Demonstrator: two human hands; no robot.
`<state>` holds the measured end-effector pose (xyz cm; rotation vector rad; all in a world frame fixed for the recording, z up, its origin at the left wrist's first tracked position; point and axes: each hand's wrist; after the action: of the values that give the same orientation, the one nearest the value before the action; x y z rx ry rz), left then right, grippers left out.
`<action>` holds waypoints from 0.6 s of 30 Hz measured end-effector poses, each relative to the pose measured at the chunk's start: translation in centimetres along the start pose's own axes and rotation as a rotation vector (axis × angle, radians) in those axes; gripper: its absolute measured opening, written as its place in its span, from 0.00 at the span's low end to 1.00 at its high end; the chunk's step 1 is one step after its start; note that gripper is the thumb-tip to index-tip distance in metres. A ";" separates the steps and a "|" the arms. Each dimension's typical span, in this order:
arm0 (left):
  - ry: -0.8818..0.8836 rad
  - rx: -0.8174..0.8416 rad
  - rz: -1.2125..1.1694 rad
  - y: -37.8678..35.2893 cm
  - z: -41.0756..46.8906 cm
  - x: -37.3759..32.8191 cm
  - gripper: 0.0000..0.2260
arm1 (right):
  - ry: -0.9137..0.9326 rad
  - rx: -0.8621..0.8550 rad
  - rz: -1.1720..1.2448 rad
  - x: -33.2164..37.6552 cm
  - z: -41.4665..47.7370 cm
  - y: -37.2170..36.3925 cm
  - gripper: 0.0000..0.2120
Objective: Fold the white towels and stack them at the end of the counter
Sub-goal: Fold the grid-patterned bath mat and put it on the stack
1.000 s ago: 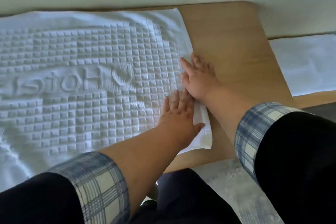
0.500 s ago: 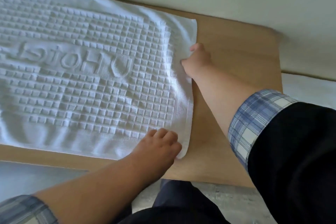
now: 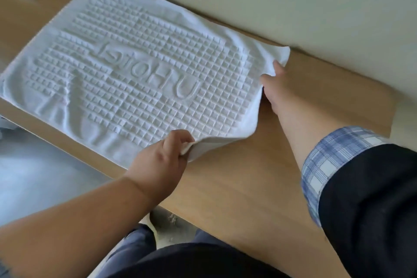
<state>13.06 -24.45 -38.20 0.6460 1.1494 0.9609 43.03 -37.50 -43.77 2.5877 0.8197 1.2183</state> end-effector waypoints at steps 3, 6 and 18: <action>0.076 -0.122 0.071 0.9 0.0 0.8 0.11 | 0.035 -0.017 -0.014 1.8 0.4 -0.5 0.38; 0.049 -0.073 0.147 2.4 -0.1 2.2 0.17 | 0.143 -0.030 -0.092 4.2 -0.6 -2.3 0.38; 0.410 -0.134 0.171 10.1 -0.2 8.3 0.20 | 0.474 -0.119 -0.204 12.6 -4.6 -13.1 0.36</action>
<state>10.77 -12.47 -33.65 0.4541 1.3891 1.3468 40.74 -20.09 -37.20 2.0847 1.0234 1.7799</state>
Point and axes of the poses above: each hand's wrist, its own z-axis towards the middle knuckle, its own y-axis out of the back of the hand, x = y × z, and after that the axes turned 15 degrees about -y, right-handed
